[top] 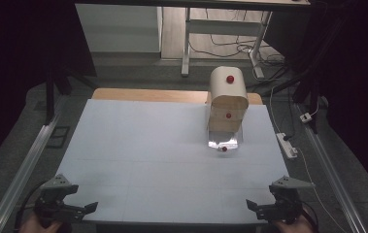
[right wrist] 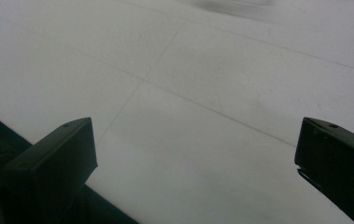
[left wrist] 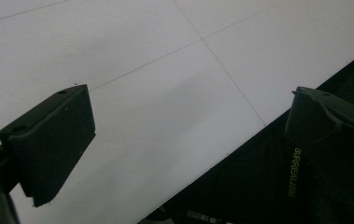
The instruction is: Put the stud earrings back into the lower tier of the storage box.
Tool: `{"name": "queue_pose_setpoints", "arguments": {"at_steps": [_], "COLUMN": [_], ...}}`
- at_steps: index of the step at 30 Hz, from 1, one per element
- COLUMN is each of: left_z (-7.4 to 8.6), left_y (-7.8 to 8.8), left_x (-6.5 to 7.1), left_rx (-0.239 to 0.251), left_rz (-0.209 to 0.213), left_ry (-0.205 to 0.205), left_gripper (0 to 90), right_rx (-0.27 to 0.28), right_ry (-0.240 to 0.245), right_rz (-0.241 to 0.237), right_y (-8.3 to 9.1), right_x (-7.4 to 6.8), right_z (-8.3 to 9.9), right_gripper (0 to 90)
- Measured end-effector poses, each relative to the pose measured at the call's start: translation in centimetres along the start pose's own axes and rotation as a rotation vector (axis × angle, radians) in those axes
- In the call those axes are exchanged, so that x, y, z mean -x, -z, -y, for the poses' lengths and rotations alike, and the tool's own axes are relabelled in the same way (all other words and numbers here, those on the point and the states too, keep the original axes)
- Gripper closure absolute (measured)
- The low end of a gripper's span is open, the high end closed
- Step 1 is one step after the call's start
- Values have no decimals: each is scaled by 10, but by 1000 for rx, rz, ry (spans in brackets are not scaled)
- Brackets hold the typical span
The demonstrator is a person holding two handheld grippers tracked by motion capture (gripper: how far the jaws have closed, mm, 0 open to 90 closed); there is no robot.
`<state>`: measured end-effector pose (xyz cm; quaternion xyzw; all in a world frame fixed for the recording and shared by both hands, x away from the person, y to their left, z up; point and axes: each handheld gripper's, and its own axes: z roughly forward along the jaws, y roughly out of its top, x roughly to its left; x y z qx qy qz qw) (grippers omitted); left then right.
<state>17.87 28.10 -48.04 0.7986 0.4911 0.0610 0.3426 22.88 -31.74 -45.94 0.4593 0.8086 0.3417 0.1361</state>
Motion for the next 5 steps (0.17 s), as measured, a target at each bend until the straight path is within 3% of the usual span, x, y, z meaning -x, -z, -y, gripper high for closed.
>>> {"name": "queue_pose_setpoints", "arguments": {"at_steps": [5], "left_z": [-2], "left_y": [-1], "left_x": [0], "left_rx": [-2], "left_rz": [2], "left_ry": [0], "left_gripper": [12], "right_rx": [-16], "right_ry": [13], "right_rz": [4], "right_y": [-1], "right_x": [-1], "right_z": [1], "right_gripper": [0]}}
